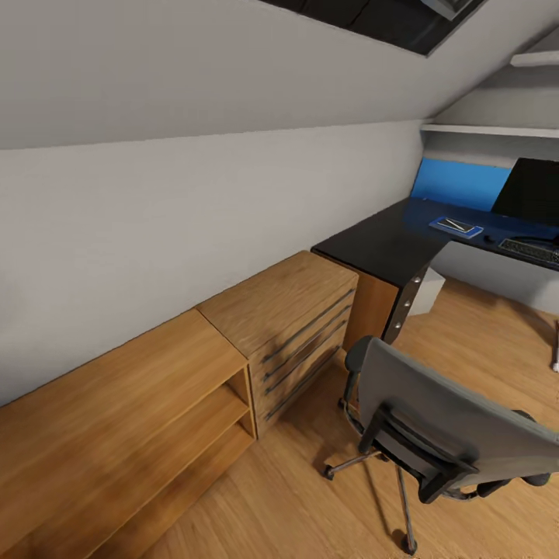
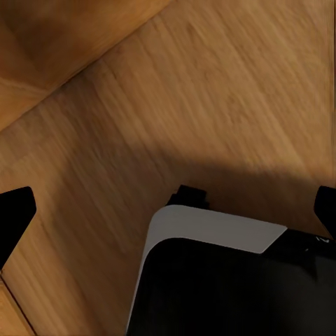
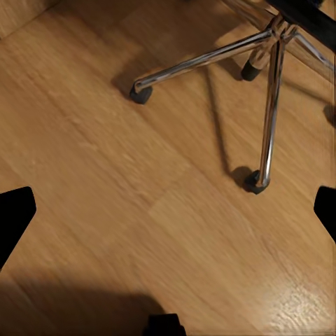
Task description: In the bedroom, organize the workspace by keeping the computer under the desk, ensuring the monitor is on the desk, placing the keyboard on the desk next to the monitor, placing the mouse on the desk next to the keyboard, moving the folder from the swivel chair onto the desk next to the mouse, stacking the notebook on top of the folder with the pen on top of the notebook, and positioning the swivel chair next to the desk.
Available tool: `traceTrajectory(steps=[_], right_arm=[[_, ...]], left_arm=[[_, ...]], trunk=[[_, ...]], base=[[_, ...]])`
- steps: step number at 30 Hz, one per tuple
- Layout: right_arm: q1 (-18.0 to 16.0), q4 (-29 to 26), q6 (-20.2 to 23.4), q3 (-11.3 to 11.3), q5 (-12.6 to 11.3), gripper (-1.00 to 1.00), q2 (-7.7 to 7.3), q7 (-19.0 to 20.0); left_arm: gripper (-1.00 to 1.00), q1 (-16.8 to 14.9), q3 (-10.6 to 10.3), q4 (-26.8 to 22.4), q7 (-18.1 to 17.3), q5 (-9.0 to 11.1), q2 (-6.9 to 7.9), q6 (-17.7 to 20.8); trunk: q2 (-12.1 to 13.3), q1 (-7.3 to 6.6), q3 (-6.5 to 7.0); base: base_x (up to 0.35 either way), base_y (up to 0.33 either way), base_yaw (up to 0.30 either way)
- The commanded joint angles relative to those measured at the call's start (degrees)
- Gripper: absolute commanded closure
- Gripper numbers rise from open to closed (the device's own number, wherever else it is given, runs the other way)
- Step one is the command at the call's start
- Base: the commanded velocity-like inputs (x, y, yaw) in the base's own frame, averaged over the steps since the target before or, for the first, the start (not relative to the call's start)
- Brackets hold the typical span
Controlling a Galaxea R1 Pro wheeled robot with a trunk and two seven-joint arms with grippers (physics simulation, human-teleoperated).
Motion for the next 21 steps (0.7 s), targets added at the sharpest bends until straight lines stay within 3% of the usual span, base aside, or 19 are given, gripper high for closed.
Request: traceTrajectory(steps=[1, 9, 21], right_arm=[[-0.05, 0.02, -0.14, 0.49, -0.23, -1.0, 0.01, -0.38], [-0.05, 0.02, -0.21, 0.48, -0.23, -1.0, 0.01, -0.38], [-0.05, 0.01, -0.36, 0.4, -0.21, -1.0, 0.01, -0.39]], left_arm=[[-1.0, -0.02, -0.51, -0.08, 0.34, 0.39, 0.02, -0.2], [-1.0, -0.02, -0.46, -0.08, 0.34, 0.39, 0.02, -0.25], [-1.0, -0.02, -0.45, -0.08, 0.34, 0.39, 0.02, -0.25]], trunk=[[-0.04, 0.02, -0.12], [-0.04, 0.02, -0.6], [-0.04, 0.02, -1.07]], base=[[0.168, 0.131, -0.222], [0.164, 0.141, -0.228], [0.021, 0.018, -0.262]])
